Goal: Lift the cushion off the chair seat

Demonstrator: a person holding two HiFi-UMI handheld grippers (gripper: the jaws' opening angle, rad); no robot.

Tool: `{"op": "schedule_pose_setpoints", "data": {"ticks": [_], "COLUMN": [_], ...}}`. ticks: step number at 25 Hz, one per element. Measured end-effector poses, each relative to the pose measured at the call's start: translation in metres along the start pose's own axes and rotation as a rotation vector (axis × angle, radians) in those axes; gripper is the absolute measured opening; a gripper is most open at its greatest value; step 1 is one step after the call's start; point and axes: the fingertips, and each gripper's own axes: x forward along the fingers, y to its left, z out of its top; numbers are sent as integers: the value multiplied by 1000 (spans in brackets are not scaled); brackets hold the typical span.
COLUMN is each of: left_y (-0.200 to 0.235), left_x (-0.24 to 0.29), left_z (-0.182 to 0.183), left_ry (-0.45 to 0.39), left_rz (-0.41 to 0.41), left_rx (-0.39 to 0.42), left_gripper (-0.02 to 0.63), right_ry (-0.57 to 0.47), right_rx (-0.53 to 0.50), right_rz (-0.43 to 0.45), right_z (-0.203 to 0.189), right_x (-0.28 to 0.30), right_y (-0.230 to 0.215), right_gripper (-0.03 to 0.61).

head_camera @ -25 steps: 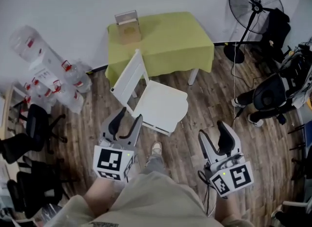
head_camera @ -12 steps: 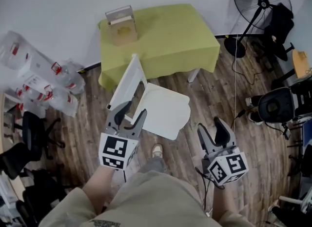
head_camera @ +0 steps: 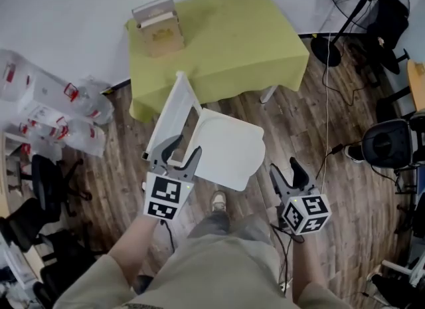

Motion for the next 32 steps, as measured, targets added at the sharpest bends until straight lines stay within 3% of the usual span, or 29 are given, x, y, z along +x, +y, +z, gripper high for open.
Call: {"op": "schedule_pose_setpoints", "data": {"ticks": [5, 10, 17, 32], "left_y": [-4, -1, 3, 10], "left_x": [35, 70, 121, 227], "left_z": [-21, -41, -76, -192], "left_ry": [70, 122, 199, 327], "left_rz": [-37, -5, 10, 0], "left_rx": [-72, 8, -22, -117], "left_gripper": [204, 204, 204, 204], "right_ry": [74, 129, 200, 395], "right_rx": [-21, -36, -24, -2], "right_rz": [21, 49, 76, 69], "right_z": [-19, -33, -64, -185], "right_x": [36, 75, 128, 215], "right_y": [-21, -45, -74, -113], "right_gripper": [268, 276, 282, 295]}}
